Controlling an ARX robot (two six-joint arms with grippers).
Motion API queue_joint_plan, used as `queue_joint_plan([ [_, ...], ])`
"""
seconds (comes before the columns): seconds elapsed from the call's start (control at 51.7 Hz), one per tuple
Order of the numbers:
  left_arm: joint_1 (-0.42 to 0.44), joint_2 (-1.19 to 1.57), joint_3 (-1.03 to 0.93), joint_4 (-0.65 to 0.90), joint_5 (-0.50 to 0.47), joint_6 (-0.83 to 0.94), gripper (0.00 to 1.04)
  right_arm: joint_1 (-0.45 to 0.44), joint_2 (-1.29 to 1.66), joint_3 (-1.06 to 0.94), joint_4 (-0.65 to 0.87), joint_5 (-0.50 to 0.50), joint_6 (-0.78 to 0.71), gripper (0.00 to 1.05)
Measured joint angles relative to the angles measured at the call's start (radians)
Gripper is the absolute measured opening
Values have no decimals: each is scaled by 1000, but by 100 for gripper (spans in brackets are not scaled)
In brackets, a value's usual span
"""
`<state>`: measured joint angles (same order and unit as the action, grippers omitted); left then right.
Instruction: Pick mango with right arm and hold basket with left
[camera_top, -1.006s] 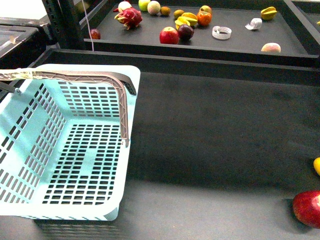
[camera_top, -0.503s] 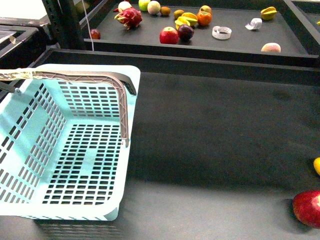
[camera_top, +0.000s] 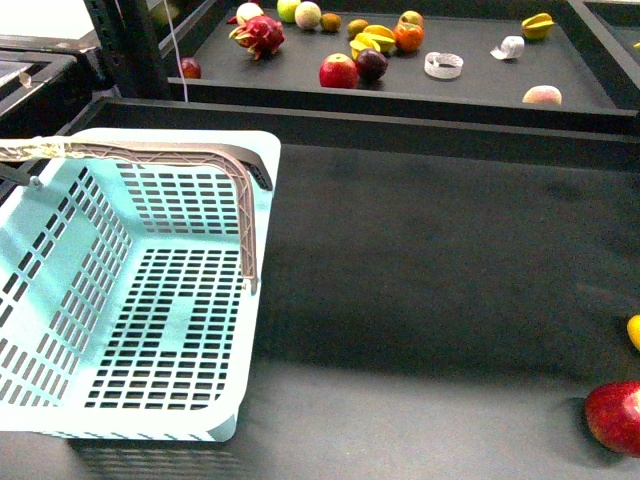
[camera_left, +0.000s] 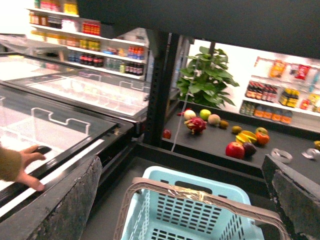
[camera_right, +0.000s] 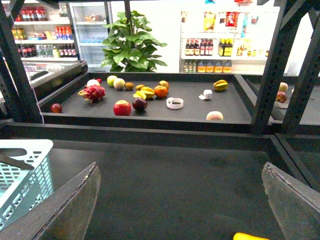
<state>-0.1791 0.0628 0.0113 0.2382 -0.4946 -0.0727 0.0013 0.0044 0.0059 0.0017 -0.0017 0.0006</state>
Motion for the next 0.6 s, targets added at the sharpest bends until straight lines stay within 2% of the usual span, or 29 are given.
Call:
queue_joint_plan([
  [0.097,-25,90,5,41,-55,-40,97,0,0,0,0,0,0,96],
  [0.31,-36,455,24,218,-42,-202,97,0,0,0,0,0,0,96],
  [0.503,10,983,197,402,102,-516,97,0,0,0,0,0,0,96],
  [0.6,29,1212,278,443,134,-655,97,0,0,0,0,0,0,96],
])
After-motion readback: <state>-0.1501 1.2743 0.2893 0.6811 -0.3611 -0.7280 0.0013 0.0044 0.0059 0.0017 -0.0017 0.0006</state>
